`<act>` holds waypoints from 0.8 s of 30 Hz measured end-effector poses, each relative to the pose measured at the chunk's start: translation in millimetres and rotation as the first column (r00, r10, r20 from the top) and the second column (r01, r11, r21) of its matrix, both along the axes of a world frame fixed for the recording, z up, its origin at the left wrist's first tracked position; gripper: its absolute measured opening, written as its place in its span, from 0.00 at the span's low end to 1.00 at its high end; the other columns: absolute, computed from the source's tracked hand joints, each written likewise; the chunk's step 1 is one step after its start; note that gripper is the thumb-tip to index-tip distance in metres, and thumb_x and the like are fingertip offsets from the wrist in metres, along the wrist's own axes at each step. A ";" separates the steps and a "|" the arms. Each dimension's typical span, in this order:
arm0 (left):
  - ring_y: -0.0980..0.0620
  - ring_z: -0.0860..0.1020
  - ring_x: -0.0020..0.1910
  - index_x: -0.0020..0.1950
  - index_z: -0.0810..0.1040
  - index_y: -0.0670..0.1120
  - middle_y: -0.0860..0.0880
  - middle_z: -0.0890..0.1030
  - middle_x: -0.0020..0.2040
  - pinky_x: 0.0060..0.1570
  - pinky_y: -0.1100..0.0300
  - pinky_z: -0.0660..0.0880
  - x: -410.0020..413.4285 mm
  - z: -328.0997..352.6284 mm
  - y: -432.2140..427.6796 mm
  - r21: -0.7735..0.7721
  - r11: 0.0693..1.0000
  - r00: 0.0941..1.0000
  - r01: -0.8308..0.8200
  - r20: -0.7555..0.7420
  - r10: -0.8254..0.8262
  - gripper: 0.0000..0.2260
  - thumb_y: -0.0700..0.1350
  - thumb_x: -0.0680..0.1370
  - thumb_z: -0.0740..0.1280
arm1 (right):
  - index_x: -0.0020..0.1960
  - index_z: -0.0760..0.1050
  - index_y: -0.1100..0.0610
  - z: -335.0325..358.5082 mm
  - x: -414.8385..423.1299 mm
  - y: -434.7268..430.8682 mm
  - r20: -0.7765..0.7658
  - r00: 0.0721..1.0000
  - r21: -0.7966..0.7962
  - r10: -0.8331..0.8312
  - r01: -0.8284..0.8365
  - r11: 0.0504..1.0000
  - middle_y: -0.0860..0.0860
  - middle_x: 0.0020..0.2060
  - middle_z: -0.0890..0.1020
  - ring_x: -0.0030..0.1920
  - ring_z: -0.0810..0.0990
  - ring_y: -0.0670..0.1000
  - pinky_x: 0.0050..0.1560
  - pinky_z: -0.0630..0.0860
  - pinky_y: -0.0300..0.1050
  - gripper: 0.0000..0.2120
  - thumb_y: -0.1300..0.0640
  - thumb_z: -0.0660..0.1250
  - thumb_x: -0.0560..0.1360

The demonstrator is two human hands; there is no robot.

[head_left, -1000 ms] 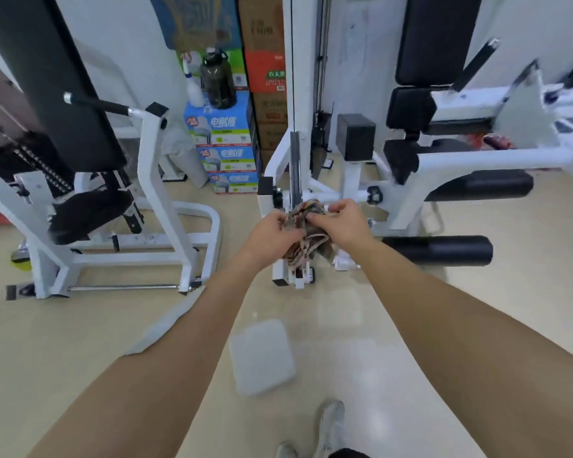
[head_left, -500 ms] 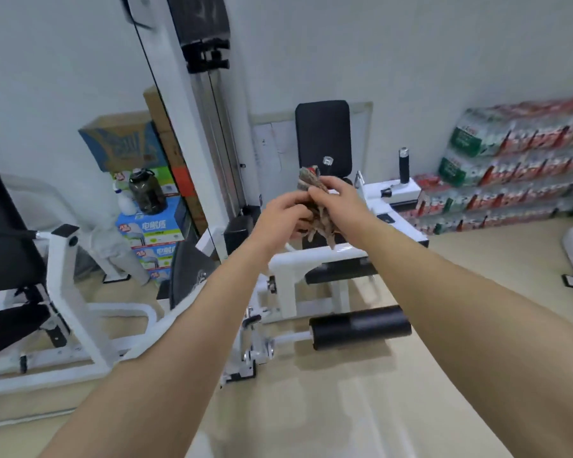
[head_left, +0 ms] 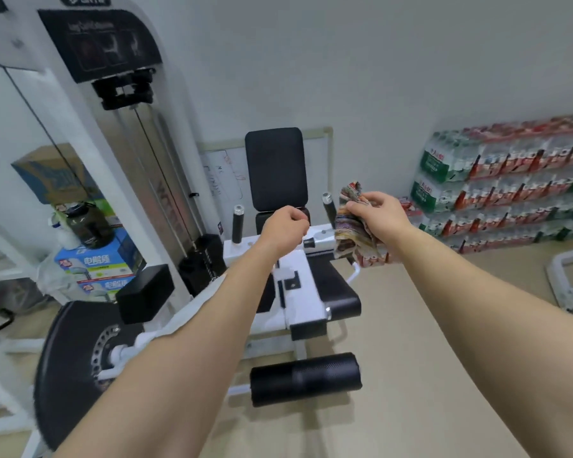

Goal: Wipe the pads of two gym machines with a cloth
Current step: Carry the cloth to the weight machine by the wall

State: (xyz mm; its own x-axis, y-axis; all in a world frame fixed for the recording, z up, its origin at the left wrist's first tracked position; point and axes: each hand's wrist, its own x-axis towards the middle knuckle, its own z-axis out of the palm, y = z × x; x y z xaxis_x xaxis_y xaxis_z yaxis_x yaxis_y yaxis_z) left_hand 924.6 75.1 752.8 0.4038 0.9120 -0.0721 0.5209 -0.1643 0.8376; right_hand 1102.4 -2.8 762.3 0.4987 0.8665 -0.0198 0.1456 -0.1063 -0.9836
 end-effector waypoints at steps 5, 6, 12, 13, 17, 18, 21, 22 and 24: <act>0.48 0.78 0.49 0.63 0.74 0.47 0.49 0.78 0.52 0.53 0.54 0.76 96.7 -39.9 84.5 0.077 0.996 0.993 -0.053 -0.098 0.060 0.13 0.45 0.78 0.65 | 0.56 0.78 0.53 -29.4 101.4 79.6 0.015 1.000 -0.023 -0.009 0.009 1.000 0.48 0.43 0.83 0.38 0.81 0.45 0.32 0.74 0.36 0.12 0.52 0.73 0.75; 0.51 0.78 0.47 0.67 0.72 0.46 0.48 0.78 0.55 0.54 0.54 0.76 114.4 -47.3 102.1 0.098 0.993 0.990 -0.064 -0.120 0.076 0.17 0.47 0.78 0.65 | 0.56 0.78 0.53 -35.2 119.4 101.0 0.014 1.000 -0.037 0.000 0.001 0.999 0.48 0.44 0.83 0.39 0.82 0.46 0.33 0.74 0.37 0.11 0.52 0.73 0.75; 0.49 0.80 0.45 0.63 0.76 0.50 0.49 0.79 0.55 0.51 0.48 0.80 203.8 -72.5 204.7 0.074 0.989 0.957 -0.128 -0.251 0.143 0.19 0.57 0.76 0.64 | 0.53 0.82 0.56 -55.6 211.5 233.4 -0.040 0.997 -0.100 0.071 -0.075 0.992 0.51 0.44 0.85 0.41 0.83 0.48 0.40 0.79 0.41 0.11 0.50 0.72 0.76; 0.49 0.80 0.44 0.59 0.78 0.51 0.50 0.81 0.51 0.50 0.48 0.81 214.3 -72.6 218.7 0.057 0.990 0.946 -0.130 -0.292 0.141 0.15 0.57 0.77 0.63 | 0.53 0.82 0.57 -57.5 222.2 254.1 -0.068 0.994 -0.100 0.087 -0.093 0.991 0.51 0.43 0.85 0.39 0.83 0.48 0.37 0.78 0.39 0.11 0.50 0.71 0.77; 0.47 0.81 0.46 0.50 0.82 0.46 0.47 0.84 0.45 0.54 0.47 0.79 241.9 -73.3 276.7 -0.031 0.986 0.922 -0.167 -0.360 0.145 0.13 0.53 0.79 0.63 | 0.54 0.79 0.57 -65.7 252.6 330.3 -0.175 0.977 -0.157 0.125 -0.153 0.976 0.54 0.41 0.84 0.37 0.82 0.52 0.38 0.80 0.44 0.14 0.47 0.64 0.81; 0.46 0.82 0.47 0.50 0.82 0.44 0.46 0.84 0.45 0.54 0.47 0.79 246.8 -74.9 292.2 -0.053 0.983 0.920 -0.177 -0.364 0.146 0.13 0.52 0.79 0.64 | 0.53 0.79 0.58 -69.3 258.8 349.2 -0.198 0.971 -0.160 0.134 -0.167 0.973 0.55 0.41 0.84 0.37 0.82 0.53 0.42 0.81 0.47 0.15 0.47 0.62 0.81; 0.48 0.79 0.41 0.52 0.81 0.42 0.47 0.83 0.42 0.52 0.52 0.79 263.1 -80.3 337.7 -0.142 0.967 0.922 -0.213 -0.356 0.150 0.13 0.50 0.79 0.65 | 0.49 0.79 0.59 -79.6 275.9 406.4 -0.218 0.954 -0.172 0.204 -0.244 0.954 0.56 0.40 0.83 0.39 0.82 0.55 0.46 0.78 0.48 0.18 0.47 0.58 0.83; 0.49 0.78 0.38 0.53 0.80 0.43 0.47 0.82 0.41 0.46 0.56 0.79 270.4 -80.9 352.0 -0.165 0.959 0.925 -0.230 -0.344 0.162 0.12 0.51 0.79 0.65 | 0.48 0.78 0.59 -82.6 281.6 426.0 -0.230 0.948 -0.182 0.221 -0.265 0.947 0.56 0.40 0.83 0.39 0.81 0.55 0.46 0.78 0.49 0.18 0.48 0.58 0.83; 0.52 0.76 0.36 0.57 0.78 0.47 0.49 0.81 0.41 0.34 0.60 0.74 287.7 -84.0 379.8 -0.191 0.946 0.935 -0.263 -0.292 0.201 0.11 0.52 0.80 0.65 | 0.46 0.78 0.59 -88.3 293.5 465.3 -0.279 0.927 -0.190 0.251 -0.309 0.932 0.57 0.39 0.81 0.36 0.81 0.56 0.42 0.78 0.49 0.15 0.51 0.58 0.82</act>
